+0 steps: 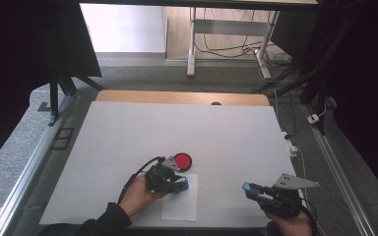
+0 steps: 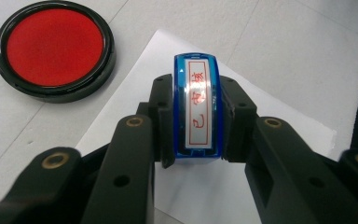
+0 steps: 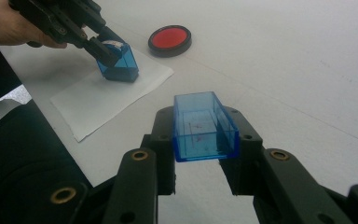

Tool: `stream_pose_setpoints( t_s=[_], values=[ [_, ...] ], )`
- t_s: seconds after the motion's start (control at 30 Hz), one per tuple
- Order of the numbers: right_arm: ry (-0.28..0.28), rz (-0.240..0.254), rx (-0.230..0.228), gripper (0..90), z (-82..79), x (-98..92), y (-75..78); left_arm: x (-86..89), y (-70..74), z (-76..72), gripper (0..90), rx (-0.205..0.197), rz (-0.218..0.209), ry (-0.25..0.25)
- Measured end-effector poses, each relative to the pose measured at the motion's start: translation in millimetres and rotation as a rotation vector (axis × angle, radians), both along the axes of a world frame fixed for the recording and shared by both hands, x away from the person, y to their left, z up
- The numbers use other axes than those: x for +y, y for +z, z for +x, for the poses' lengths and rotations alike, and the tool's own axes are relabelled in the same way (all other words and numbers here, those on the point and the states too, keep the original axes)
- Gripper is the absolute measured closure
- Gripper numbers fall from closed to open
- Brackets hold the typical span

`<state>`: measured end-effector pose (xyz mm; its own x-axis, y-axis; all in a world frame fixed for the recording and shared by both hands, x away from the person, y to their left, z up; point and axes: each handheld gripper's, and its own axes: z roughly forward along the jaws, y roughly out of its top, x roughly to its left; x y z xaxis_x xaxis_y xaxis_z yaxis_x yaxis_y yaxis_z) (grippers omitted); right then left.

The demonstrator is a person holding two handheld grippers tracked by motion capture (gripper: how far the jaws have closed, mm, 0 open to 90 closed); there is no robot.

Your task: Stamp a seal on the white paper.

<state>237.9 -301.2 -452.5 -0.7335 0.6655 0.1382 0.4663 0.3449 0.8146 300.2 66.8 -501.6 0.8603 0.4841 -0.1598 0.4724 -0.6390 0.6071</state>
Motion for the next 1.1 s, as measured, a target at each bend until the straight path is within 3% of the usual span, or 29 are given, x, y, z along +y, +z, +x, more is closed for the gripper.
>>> stream_pose_setpoints(
  t_s=[0.4,0.77,1.1],
  values=[
    [0.004,0.0,-0.002,68.5,-0.3,-0.8,0.2,3.6,0.2,3.8,69.3,0.026,-0.032,-0.001],
    [0.004,0.001,-0.003,68.5,-0.3,-0.9,0.2,10.0,12.5,0.8,69.2,0.0,-0.06,-0.015],
    [0.003,0.003,0.0,68.5,0.0,-1.2,0.3,21.6,32.4,-5.5,69.0,-0.035,-0.118,-0.026]
  ],
)
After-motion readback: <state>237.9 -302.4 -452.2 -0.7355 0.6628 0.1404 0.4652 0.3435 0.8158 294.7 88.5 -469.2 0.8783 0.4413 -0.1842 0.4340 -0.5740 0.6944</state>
